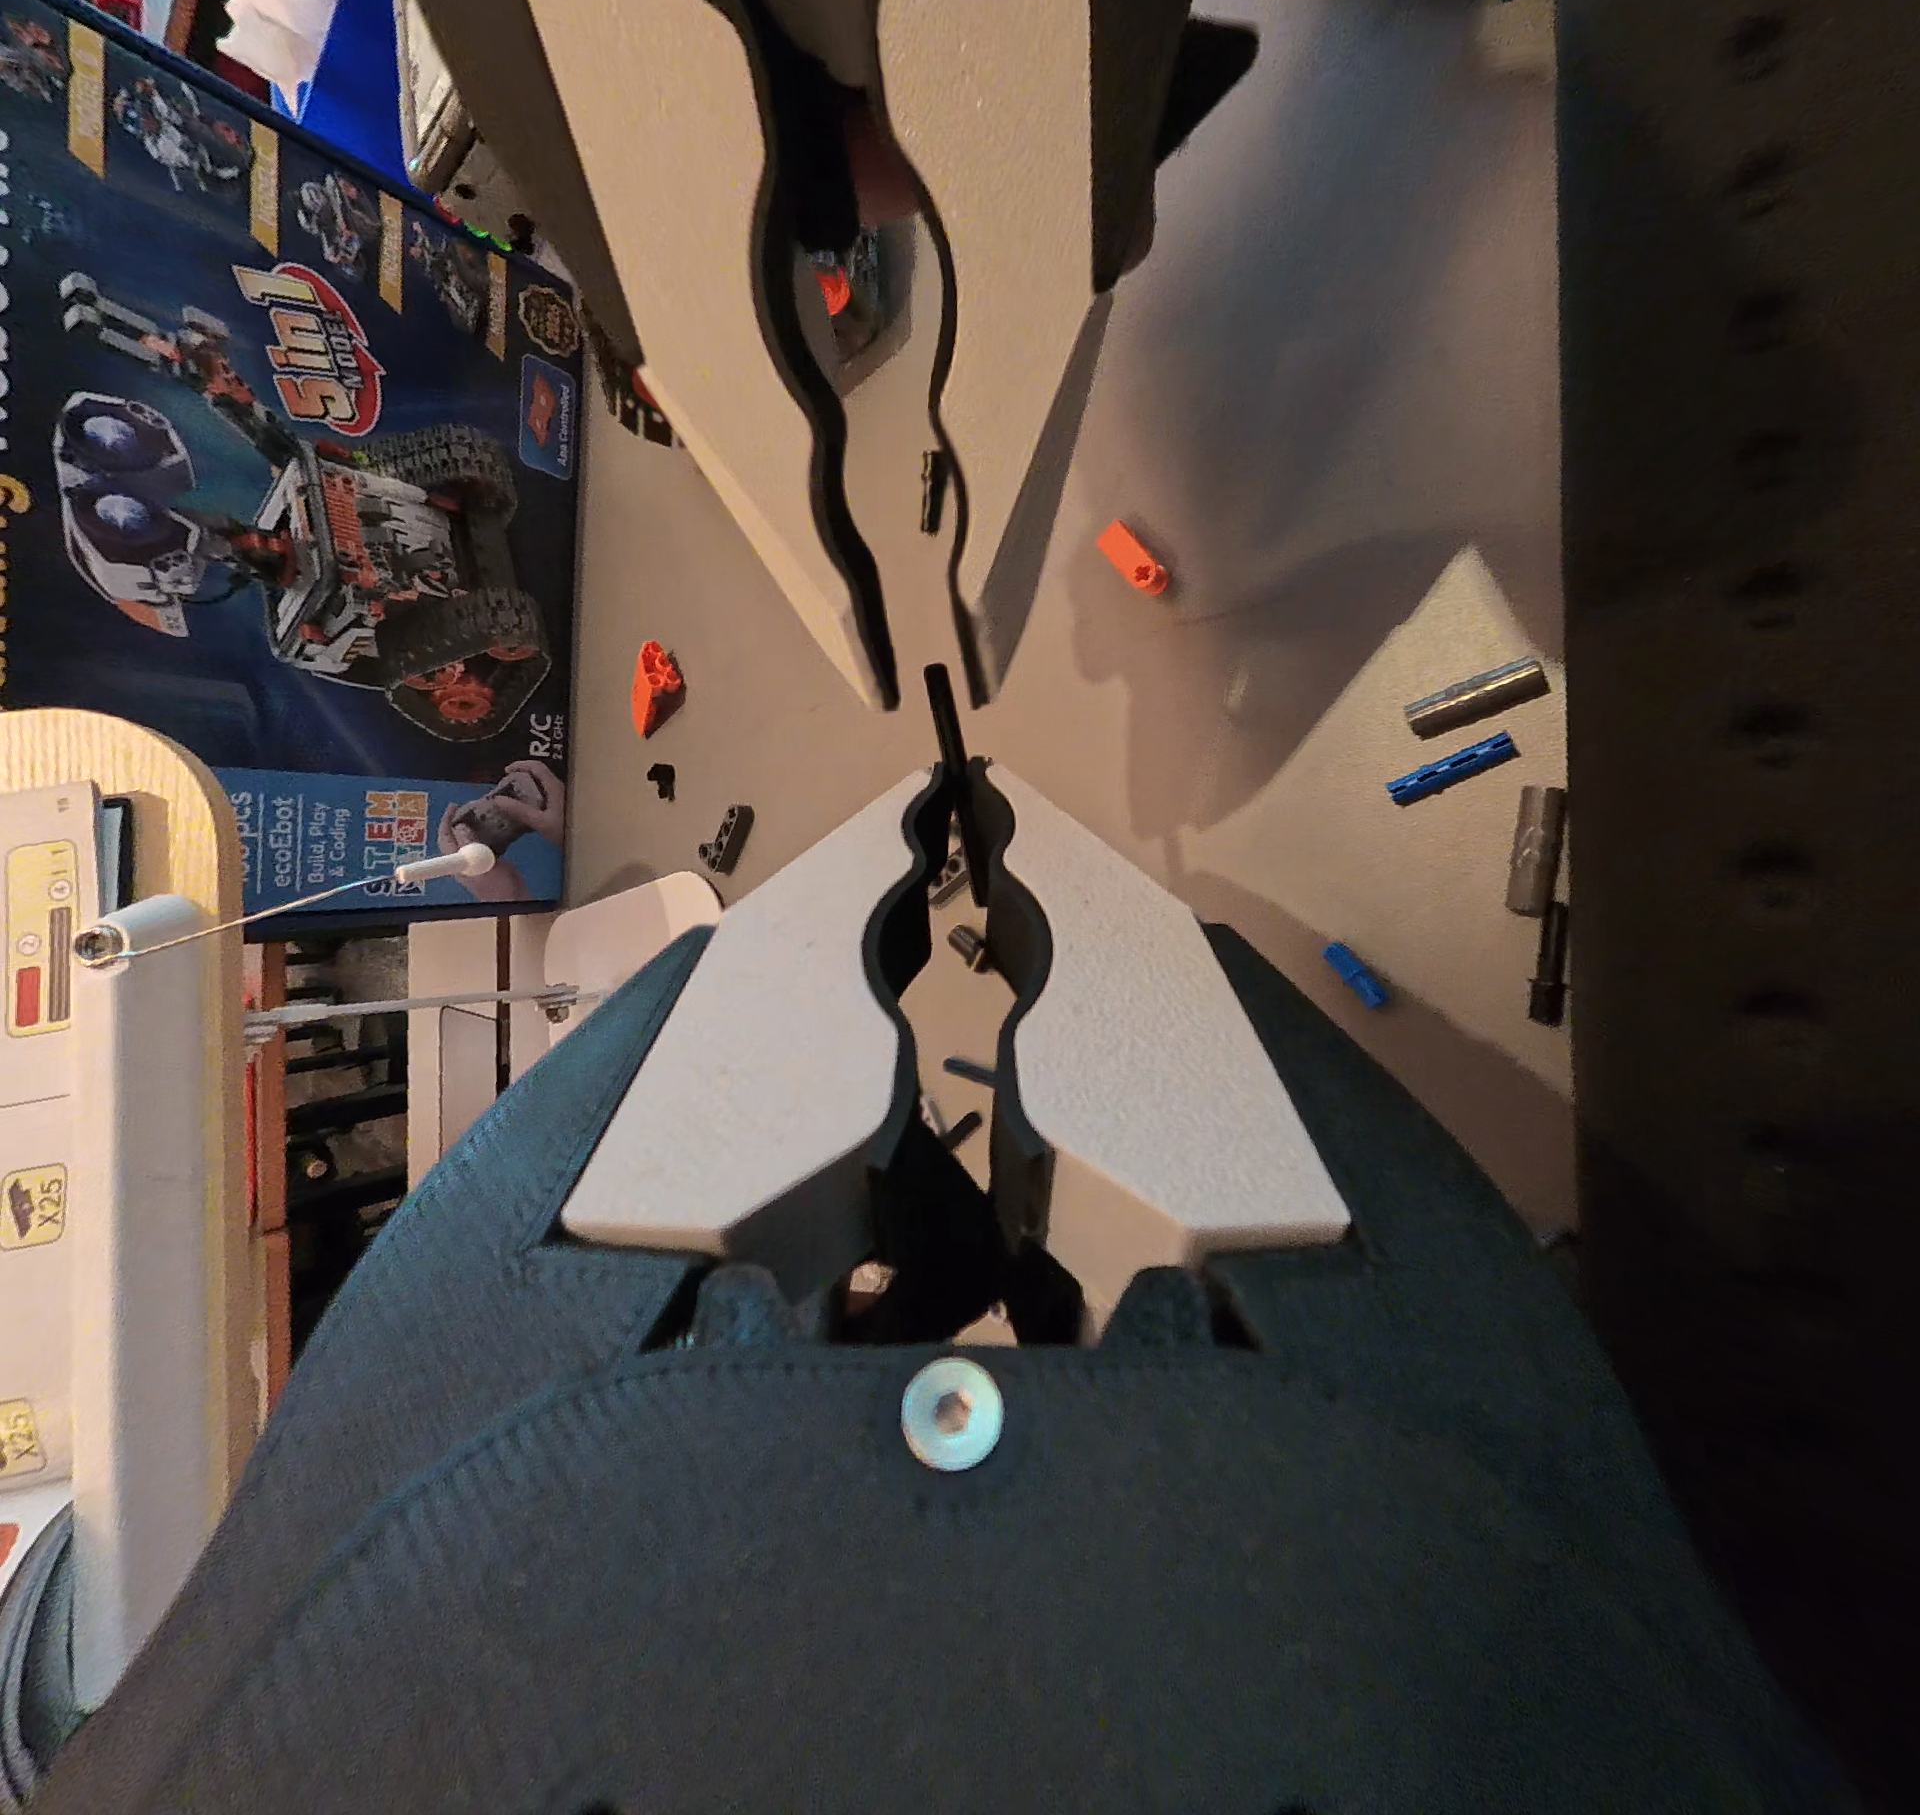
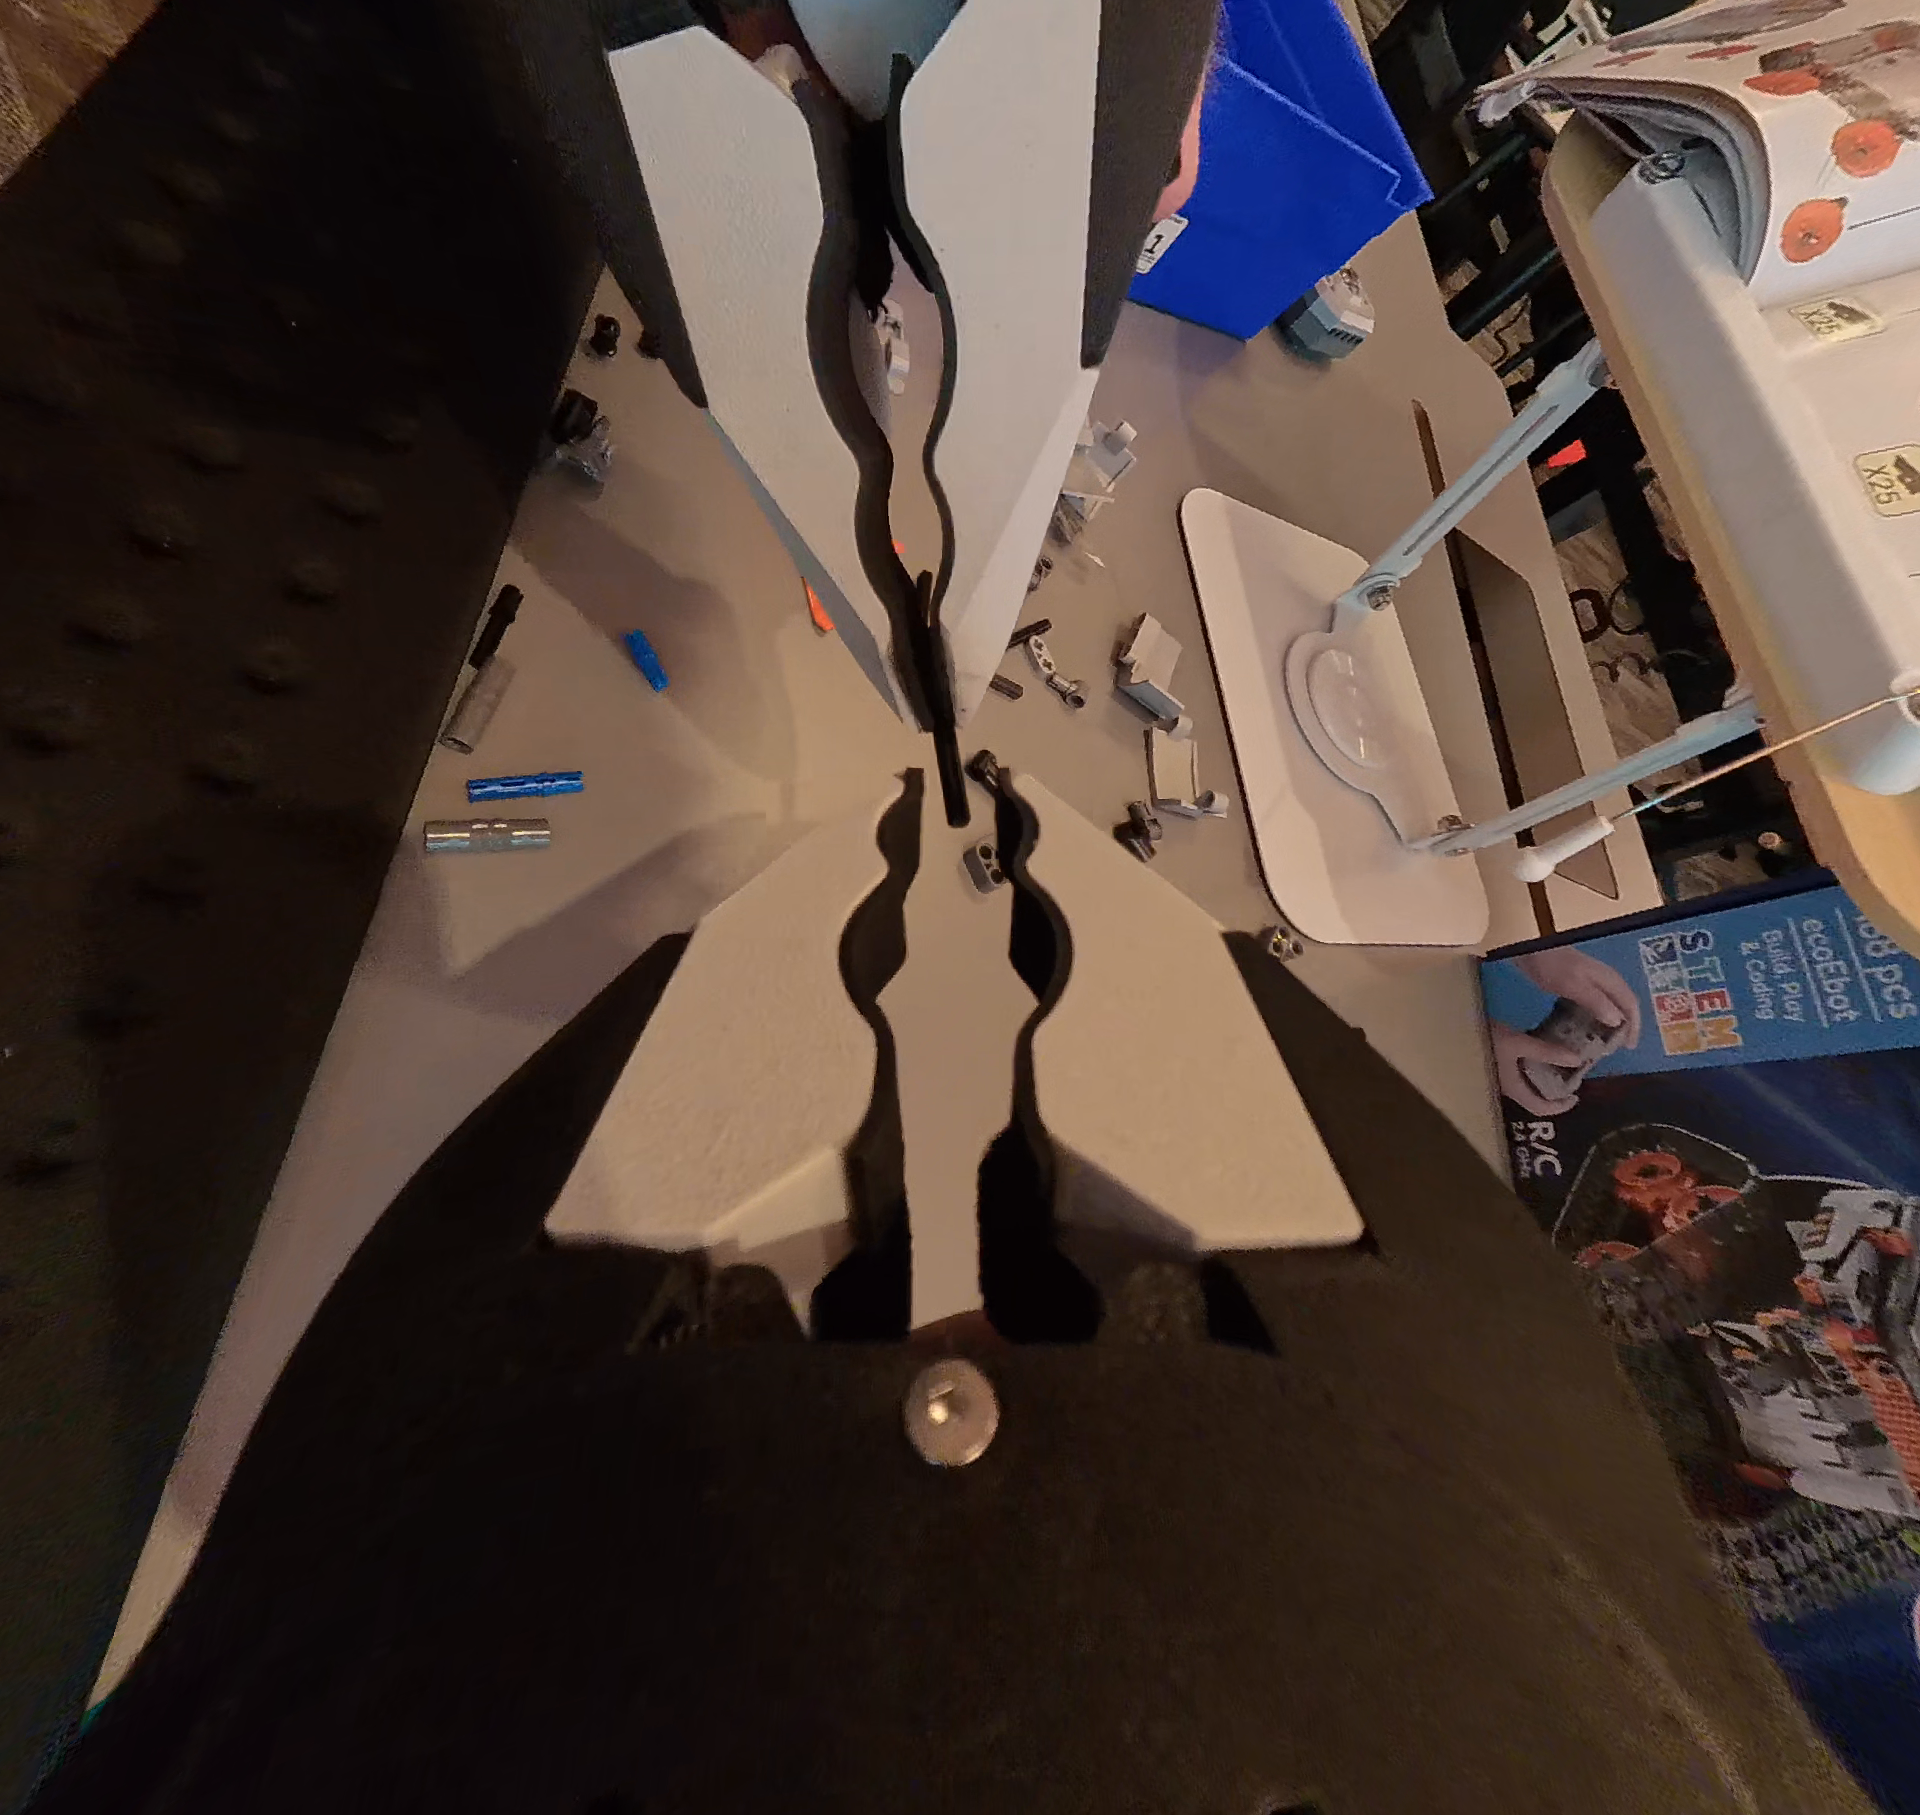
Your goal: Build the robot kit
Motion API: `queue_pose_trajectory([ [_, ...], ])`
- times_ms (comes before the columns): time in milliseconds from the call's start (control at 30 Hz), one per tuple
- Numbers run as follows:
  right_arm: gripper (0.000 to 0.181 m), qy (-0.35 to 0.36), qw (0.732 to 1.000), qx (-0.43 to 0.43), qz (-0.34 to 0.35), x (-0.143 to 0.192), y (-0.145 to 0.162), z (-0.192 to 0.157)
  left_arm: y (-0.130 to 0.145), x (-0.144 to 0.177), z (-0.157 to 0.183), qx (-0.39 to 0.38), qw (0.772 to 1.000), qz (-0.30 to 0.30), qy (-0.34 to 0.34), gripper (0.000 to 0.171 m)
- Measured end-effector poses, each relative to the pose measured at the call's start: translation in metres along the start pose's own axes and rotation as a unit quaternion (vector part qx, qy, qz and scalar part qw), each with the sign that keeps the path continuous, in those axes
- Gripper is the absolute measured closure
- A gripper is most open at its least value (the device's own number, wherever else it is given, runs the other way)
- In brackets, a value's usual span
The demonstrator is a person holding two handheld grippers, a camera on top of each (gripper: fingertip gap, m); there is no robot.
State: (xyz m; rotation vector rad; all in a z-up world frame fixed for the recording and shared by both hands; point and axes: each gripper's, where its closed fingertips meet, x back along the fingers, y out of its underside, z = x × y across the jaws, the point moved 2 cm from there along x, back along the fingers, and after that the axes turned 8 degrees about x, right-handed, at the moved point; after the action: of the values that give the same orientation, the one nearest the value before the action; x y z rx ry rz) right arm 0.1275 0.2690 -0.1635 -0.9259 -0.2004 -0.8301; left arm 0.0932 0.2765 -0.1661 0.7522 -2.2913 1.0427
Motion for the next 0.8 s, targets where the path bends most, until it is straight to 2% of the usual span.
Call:
queue_pose_trajectory([
  [67, 0.179, -0.002, 1.0, 0.002, -0.001, -0.003, 0.001, -0.002, 0.0, -0.001, 0.003, 0.007, 1.0, 0.003, 0.009, 0.17],
  [200, 0.181, -0.031, 0.999, -0.018, 0.0, -0.011, 0.005, -0.012, 0.008, -0.003, 0.009, 0.052, 0.998, 0.007, 0.026, 0.167],
  [233, 0.181, -0.037, 0.999, -0.029, 0.0, -0.013, 0.007, -0.014, 0.015, -0.001, 0.01, 0.065, 0.997, -0.004, 0.03, 0.157],
  [333, 0.181, -0.057, 0.997, -0.041, -0.018, -0.02, 0.018, -0.022, 0.045, 0.009, 0.004, 0.119, 0.992, -0.042, 0.03, 0.147],
  [433, 0.181, -0.077, 0.995, -0.038, -0.04, -0.027, 0.028, -0.031, 0.079, 0.013, -0.003, 0.153, 0.984, -0.086, 0.022, 0.148],
  [600, 0.181, -0.103, 0.992, -0.043, -0.056, -0.03, 0.034, -0.041, 0.109, 0.0, -0.004, 0.171, 0.975, -0.132, 0.042, 0.152],
  [800, 0.181, -0.12, 0.99, -0.049, -0.063, -0.03, 0.039, -0.048, 0.109, -0.015, -0.016, 0.236, 0.962, -0.127, 0.057, 0.154],
])
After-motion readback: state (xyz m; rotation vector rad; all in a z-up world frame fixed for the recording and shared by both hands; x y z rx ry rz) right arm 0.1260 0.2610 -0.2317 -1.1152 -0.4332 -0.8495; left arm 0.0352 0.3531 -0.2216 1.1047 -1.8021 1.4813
